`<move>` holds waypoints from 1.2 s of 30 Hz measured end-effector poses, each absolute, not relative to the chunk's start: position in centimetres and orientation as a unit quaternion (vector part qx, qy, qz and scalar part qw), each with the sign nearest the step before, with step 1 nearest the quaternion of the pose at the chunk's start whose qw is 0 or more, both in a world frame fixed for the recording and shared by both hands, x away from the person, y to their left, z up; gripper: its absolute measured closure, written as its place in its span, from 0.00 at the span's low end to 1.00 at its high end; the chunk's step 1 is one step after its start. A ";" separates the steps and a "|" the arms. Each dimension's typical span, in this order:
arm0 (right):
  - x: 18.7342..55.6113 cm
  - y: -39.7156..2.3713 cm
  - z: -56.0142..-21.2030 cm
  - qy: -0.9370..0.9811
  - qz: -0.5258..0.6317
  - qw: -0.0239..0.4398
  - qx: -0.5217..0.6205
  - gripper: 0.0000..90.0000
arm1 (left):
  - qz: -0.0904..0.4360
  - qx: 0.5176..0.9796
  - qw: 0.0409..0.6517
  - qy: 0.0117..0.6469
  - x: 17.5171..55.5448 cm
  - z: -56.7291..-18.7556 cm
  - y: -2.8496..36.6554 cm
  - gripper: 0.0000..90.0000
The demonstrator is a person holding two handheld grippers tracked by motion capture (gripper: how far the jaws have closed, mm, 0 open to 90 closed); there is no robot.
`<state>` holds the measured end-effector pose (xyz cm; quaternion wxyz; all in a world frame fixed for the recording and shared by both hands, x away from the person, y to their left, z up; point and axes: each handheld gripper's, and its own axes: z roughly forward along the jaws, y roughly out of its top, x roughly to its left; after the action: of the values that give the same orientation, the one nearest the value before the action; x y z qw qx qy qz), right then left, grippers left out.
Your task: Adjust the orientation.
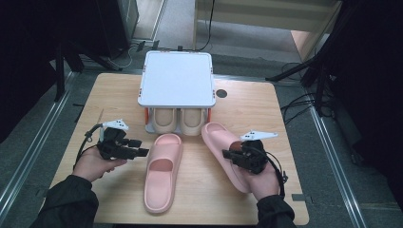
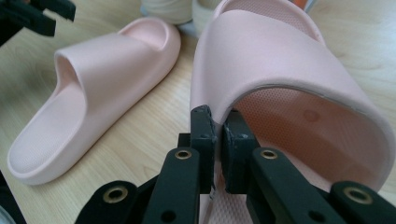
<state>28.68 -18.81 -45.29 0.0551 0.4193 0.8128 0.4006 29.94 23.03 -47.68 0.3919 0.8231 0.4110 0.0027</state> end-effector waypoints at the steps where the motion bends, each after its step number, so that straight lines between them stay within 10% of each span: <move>1: 28.6 -18.5 -45.5 0.815 0.397 0.053 0.419 0.95 | 0.002 0.823 0.392 0.412 30.0 -47.7 23.0 0.49; 36: 27.5 -11.6 -49.7 0.854 0.340 0.026 0.392 0.84 | 0.005 0.835 0.386 0.392 29.8 -48.1 22.0 0.51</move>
<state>27.49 -11.60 -49.74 0.0262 0.3917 0.8545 0.3401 29.79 21.97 -48.11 0.3865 0.8349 0.3918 0.0046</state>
